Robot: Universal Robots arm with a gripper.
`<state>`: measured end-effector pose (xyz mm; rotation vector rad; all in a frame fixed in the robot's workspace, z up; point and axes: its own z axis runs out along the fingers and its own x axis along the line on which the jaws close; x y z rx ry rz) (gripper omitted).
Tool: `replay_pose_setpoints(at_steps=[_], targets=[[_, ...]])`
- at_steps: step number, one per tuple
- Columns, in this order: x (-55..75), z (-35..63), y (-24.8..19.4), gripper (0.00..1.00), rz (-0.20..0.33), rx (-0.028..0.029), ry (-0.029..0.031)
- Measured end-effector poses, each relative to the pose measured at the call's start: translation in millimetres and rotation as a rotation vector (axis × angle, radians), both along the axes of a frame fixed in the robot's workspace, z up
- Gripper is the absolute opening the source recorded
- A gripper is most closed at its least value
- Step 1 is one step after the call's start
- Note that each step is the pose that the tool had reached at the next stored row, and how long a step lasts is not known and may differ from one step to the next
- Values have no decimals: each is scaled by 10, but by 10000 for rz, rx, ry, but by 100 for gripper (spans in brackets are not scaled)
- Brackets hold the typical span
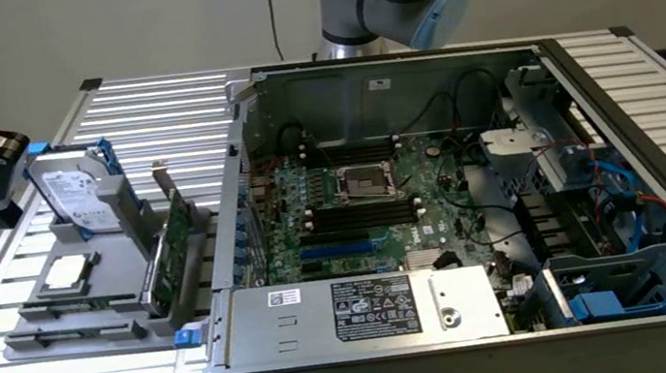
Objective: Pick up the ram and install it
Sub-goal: 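Pick up the ram and move it above insertion slot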
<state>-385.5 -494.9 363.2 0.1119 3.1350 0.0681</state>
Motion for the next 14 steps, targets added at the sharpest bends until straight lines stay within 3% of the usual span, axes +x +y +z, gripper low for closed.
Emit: replay_pose_setpoints(at_steps=[8,14], targets=[[-38,-19,-2,11,85,7,-21],[-38,-48,-2,11,1167,6,-16]])
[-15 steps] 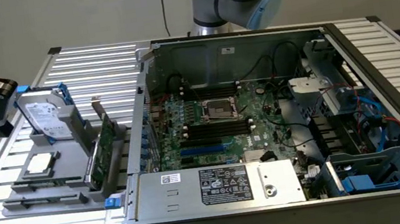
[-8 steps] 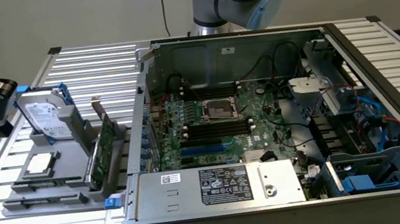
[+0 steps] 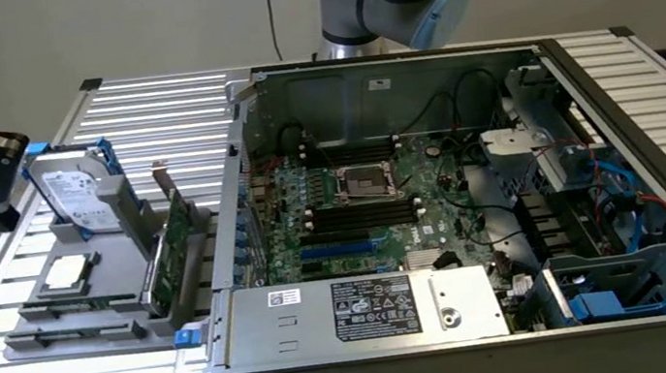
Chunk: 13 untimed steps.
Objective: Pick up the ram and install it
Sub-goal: 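Pick up the ram and move it above insertion slot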
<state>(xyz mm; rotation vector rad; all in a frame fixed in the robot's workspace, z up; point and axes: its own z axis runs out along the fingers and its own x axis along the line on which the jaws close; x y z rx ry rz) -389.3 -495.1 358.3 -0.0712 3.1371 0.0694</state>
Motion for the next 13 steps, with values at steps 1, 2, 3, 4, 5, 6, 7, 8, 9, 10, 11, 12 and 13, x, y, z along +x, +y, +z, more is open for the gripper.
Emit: replay_pose_setpoints(at_steps=[1,2,3,4,5,6,7,8,9,10,11,12,13], targets=[[0,-6,0,11,180,1,3],[0,-12,0,11,359,1,6],[0,-19,0,11,551,0,9],[0,-26,0,11,730,0,11],[0,-35,0,11,910,1,11],[0,-45,0,11,1096,0,11],[0,-55,0,11,1274,0,11],[0,-65,0,11,1456,0,12],[0,-75,0,11,1634,-1,12],[0,-86,0,11,1826,0,12],[0,-96,0,11,2012,0,11],[0,-106,0,11,2191,-1,12],[0,-117,0,11,2371,-1,12]])
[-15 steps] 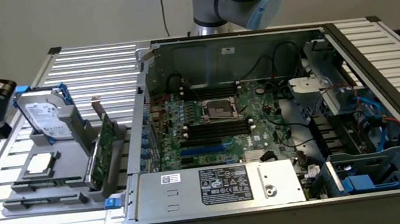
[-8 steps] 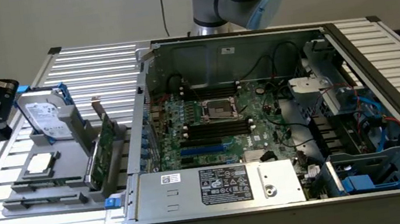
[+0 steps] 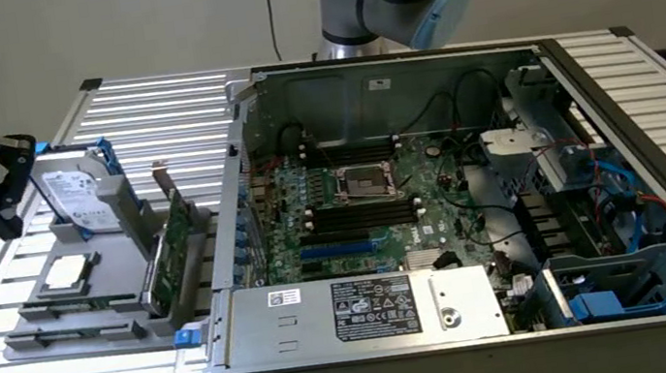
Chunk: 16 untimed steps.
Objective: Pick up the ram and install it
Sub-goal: 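Pick up the ram and move it above insertion slot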
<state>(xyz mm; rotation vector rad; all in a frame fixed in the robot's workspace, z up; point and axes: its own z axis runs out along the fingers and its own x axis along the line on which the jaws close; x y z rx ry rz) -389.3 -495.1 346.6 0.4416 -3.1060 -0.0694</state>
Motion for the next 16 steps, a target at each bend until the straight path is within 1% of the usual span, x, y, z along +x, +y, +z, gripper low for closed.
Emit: replay_pose_setpoints(at_steps=[5,16], targets=[[0,-59,0,11,899,2,-14],[0,-105,0,11,2910,4,-14]])
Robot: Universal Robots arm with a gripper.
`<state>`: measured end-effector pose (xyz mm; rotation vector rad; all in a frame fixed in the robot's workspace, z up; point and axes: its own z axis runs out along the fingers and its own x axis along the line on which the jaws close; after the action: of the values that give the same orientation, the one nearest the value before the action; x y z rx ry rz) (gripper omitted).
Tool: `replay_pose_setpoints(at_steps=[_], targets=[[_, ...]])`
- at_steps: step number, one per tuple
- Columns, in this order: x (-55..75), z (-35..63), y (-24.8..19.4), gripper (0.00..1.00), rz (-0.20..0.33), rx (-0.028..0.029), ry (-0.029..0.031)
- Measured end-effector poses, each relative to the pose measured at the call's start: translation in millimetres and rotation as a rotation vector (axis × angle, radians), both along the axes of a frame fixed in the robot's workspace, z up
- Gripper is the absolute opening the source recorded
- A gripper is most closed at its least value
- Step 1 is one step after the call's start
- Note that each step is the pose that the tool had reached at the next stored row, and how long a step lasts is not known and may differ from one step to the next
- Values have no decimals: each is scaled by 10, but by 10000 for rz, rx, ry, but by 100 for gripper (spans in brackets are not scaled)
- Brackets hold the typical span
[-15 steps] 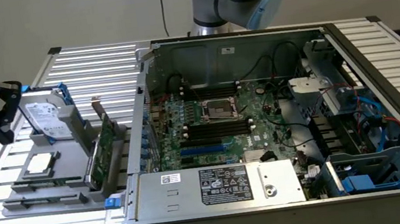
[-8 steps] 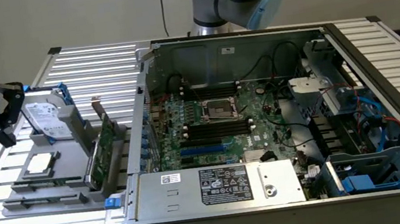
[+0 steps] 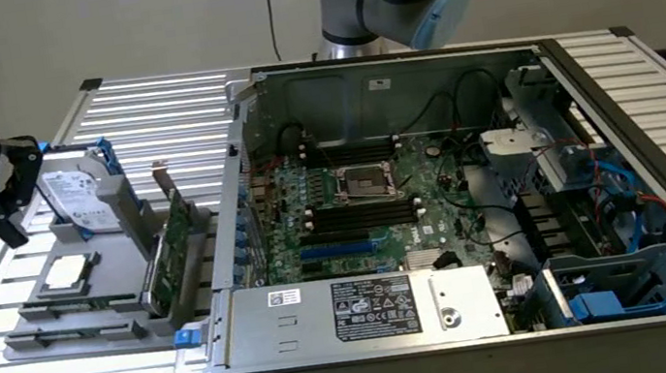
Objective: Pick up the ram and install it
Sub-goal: 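Pick up the ram and move it above insertion slot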
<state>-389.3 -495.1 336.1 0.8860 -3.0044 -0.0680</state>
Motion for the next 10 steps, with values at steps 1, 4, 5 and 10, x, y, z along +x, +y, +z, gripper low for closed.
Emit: replay_pose_setpoints(at_steps=[1,4,5,10], targets=[[0,-4,0,11,179,0,-1],[0,-14,0,11,718,0,0],[0,-17,0,11,900,0,0],[0,-35,0,11,1810,0,0]])
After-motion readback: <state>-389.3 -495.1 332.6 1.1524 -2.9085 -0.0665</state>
